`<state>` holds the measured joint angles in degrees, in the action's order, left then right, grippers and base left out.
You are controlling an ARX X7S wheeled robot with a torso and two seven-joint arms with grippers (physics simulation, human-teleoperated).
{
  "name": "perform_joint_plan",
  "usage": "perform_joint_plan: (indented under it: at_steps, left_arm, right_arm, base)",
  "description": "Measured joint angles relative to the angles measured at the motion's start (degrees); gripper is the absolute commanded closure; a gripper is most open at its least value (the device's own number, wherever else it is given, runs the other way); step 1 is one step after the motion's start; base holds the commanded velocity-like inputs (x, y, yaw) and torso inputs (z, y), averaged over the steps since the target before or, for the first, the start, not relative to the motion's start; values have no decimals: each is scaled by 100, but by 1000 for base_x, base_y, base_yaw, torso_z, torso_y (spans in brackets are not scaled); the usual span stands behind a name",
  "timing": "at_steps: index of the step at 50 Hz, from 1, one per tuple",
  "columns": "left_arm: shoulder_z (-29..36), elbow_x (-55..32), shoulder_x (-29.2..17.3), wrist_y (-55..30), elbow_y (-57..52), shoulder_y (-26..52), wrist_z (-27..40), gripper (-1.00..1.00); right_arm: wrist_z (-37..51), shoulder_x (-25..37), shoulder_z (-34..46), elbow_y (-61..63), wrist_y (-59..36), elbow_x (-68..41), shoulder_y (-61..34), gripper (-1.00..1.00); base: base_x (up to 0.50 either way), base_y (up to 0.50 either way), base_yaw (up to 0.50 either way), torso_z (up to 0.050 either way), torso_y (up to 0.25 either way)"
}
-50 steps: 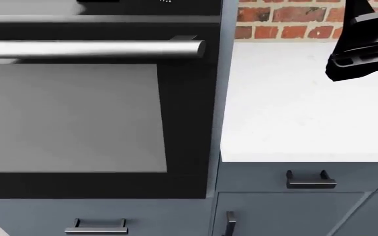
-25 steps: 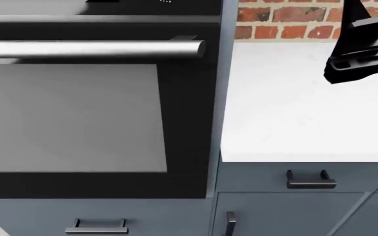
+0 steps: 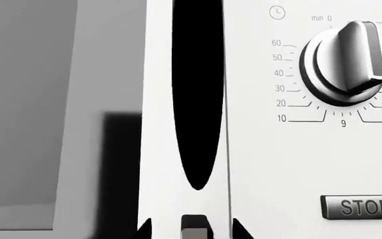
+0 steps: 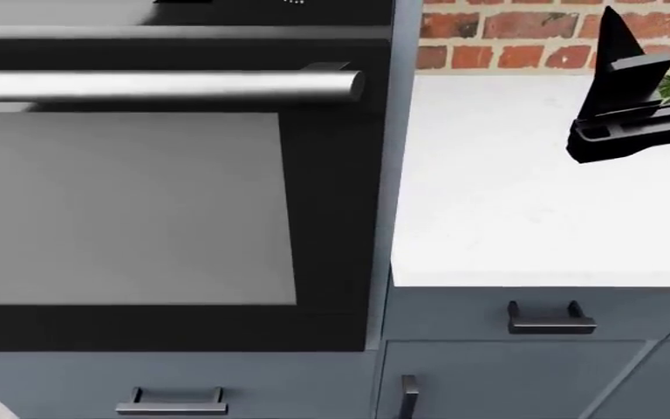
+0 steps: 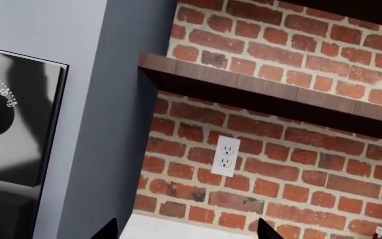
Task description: Open the microwave door
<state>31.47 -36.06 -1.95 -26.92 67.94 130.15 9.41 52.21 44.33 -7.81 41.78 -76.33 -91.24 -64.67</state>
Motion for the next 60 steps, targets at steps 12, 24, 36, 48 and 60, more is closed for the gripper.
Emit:
perform_joint_plan:
  at_steps: [12, 24, 36, 48, 60]
  left_arm:
    - [-354, 556, 5, -292, -362, -108, 6, 100]
    - [-787, 67, -744, -2006, -3442, -875, 780, 100]
    - [-1430, -605, -1332, -3446, -5795, -1230, 1456, 100]
    - [-1980, -1069, -1611, -4139, -6976, -1377, 1856, 100]
    - [-2522, -1356, -1694, -4297, -7993, -1597, 2356, -100]
  right_arm:
    - [-127, 45, -10, 69, 68, 143, 135, -100]
    - [-10, 123, 38, 101, 119, 35, 77, -100]
    - [258, 251, 131, 120, 162, -271, -91, -100]
    - [364, 294, 257, 106, 186, -367, -214, -100]
    - [410, 330, 316, 123, 237, -407, -220, -100]
  base:
    - [0, 0, 0, 1, 0]
    - [0, 0, 0, 0, 0]
    - [0, 0, 0, 0, 0]
    - [0, 0, 0, 0, 0]
    - [0, 0, 0, 0, 0]
